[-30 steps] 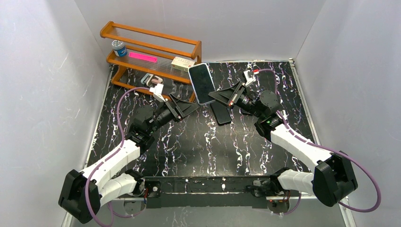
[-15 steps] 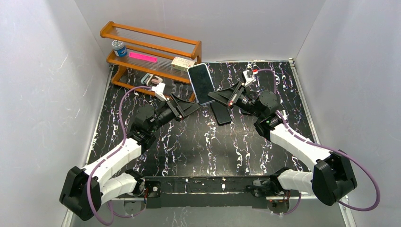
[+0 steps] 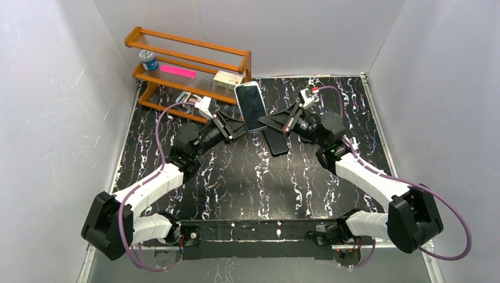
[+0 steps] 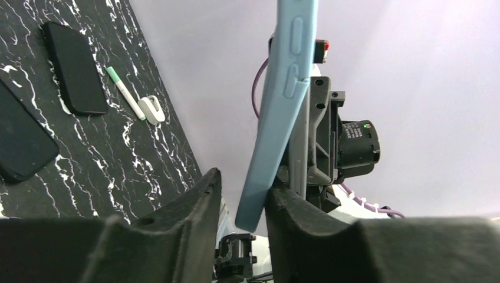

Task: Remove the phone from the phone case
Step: Remove the phone case from the phone.

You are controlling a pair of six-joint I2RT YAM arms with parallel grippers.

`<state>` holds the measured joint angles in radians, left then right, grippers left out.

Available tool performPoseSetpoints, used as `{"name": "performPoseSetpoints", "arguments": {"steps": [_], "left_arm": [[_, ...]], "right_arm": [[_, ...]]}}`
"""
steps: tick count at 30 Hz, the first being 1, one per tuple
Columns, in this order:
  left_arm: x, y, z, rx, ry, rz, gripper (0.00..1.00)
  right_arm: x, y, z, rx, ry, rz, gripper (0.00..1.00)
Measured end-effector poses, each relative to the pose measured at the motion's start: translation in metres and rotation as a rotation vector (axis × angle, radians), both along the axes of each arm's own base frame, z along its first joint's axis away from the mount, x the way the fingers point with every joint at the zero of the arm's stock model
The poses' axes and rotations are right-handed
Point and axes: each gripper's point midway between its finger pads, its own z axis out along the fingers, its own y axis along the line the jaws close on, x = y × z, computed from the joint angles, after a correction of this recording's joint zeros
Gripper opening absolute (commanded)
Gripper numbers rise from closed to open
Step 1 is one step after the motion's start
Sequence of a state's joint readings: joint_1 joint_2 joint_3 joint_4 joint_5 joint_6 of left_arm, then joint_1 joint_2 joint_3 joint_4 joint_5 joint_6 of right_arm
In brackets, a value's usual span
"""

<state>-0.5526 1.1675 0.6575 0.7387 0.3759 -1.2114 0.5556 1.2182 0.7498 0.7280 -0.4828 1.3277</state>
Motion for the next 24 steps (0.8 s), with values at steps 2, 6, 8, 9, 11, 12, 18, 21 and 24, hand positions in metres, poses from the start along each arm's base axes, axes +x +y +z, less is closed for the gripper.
{"name": "performPoseSetpoints", "arguments": {"steps": [2,6,8,9,11,12,18,21,24], "left_arm": [[0.002,-0.001,0.002,-0.008,-0.004,0.004,0.16],[0.004,-0.001,0.002,-0.008,-0.012,0.022,0.03],[0.007,-0.001,0.0,0.001,-0.015,0.037,0.0],[0.008,-0.001,-0.001,0.007,-0.017,0.044,0.0],[0.011,-0.001,-0.004,0.022,-0.027,0.062,0.0],[0.012,0.0,-0.006,0.032,-0.031,0.069,0.0],[0.024,0.008,-0.018,0.109,-0.039,0.133,0.0],[0.045,0.025,-0.017,0.141,-0.049,0.23,0.0],[0.071,0.052,-0.009,0.174,-0.078,0.363,0.0]], "right_arm": [[0.0,0.001,-0.004,-0.009,0.013,0.004,0.01],[0.0,0.001,-0.009,-0.028,0.029,0.006,0.01],[0.001,0.0,-0.011,-0.037,0.029,0.005,0.01],[0.001,0.0,-0.012,-0.043,0.029,0.004,0.01],[0.002,0.0,-0.014,-0.056,0.031,0.003,0.01],[0.002,0.0,-0.016,-0.062,0.033,0.003,0.01],[-0.001,-0.001,-0.026,-0.108,0.047,0.007,0.01],[-0.013,-0.002,-0.031,-0.14,0.058,0.046,0.01],[-0.031,-0.001,-0.04,-0.178,0.078,0.121,0.01]]}}
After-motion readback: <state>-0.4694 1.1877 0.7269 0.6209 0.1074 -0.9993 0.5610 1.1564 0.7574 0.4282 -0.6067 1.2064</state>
